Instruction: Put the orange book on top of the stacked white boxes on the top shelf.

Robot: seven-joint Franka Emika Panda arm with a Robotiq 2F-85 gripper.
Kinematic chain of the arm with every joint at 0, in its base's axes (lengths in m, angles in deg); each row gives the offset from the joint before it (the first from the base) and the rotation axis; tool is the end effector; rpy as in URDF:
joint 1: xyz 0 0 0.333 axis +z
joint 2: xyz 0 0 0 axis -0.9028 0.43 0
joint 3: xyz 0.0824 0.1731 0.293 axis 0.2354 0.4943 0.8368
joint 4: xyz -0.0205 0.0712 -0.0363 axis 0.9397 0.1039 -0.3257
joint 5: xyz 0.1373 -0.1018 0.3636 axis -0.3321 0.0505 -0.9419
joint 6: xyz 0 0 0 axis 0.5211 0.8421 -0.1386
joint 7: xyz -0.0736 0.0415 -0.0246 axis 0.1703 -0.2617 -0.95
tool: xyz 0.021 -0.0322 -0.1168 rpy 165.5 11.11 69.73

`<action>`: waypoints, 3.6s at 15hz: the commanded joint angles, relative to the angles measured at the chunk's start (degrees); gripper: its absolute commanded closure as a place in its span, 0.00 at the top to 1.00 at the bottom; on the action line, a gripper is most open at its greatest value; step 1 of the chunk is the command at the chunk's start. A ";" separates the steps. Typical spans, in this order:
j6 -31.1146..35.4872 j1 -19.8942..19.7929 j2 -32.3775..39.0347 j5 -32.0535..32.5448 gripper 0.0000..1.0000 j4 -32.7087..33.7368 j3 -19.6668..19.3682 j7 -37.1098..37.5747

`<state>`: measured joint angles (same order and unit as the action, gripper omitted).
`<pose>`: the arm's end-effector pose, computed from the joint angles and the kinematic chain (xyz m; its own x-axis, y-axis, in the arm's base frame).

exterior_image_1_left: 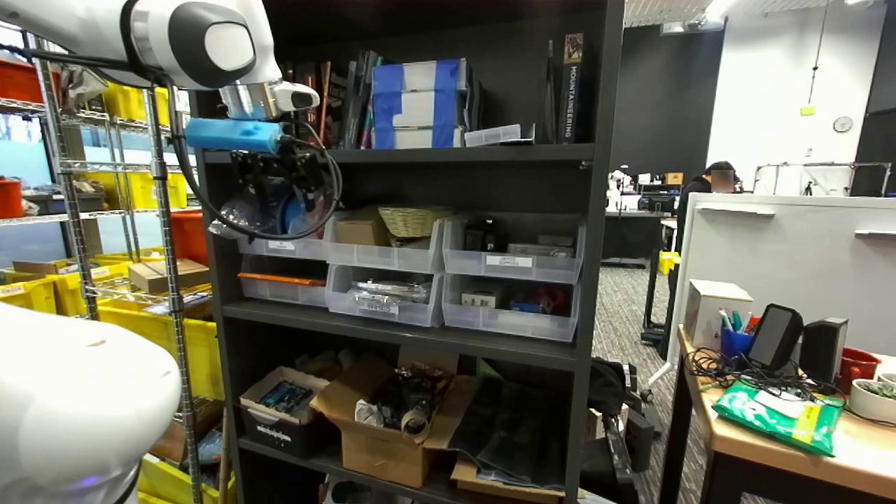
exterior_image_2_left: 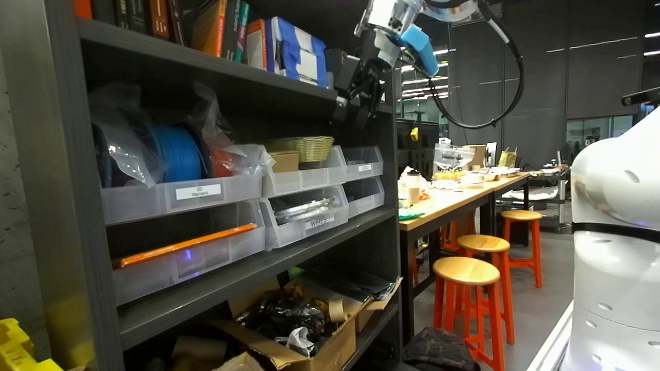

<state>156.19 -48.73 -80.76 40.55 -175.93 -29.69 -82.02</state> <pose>0.2981 0.1478 0.5998 0.8403 0.3161 0.4405 0.3847 -0.9201 -0.0735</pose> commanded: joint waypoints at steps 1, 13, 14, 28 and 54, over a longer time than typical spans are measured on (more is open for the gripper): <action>5.81 3.58 -0.76 -2.94 1.00 0.90 -0.44 -4.34; 39.66 13.71 4.77 -3.12 1.00 7.86 0.10 -8.03; 41.99 14.50 6.26 -2.88 1.00 8.86 -0.08 -7.93; 48.13 10.11 9.26 4.39 1.00 10.70 5.22 -3.08; 55.62 -1.85 22.74 12.48 1.00 18.53 12.06 3.93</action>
<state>211.94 -50.90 -58.14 52.11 -157.56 -17.26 -78.84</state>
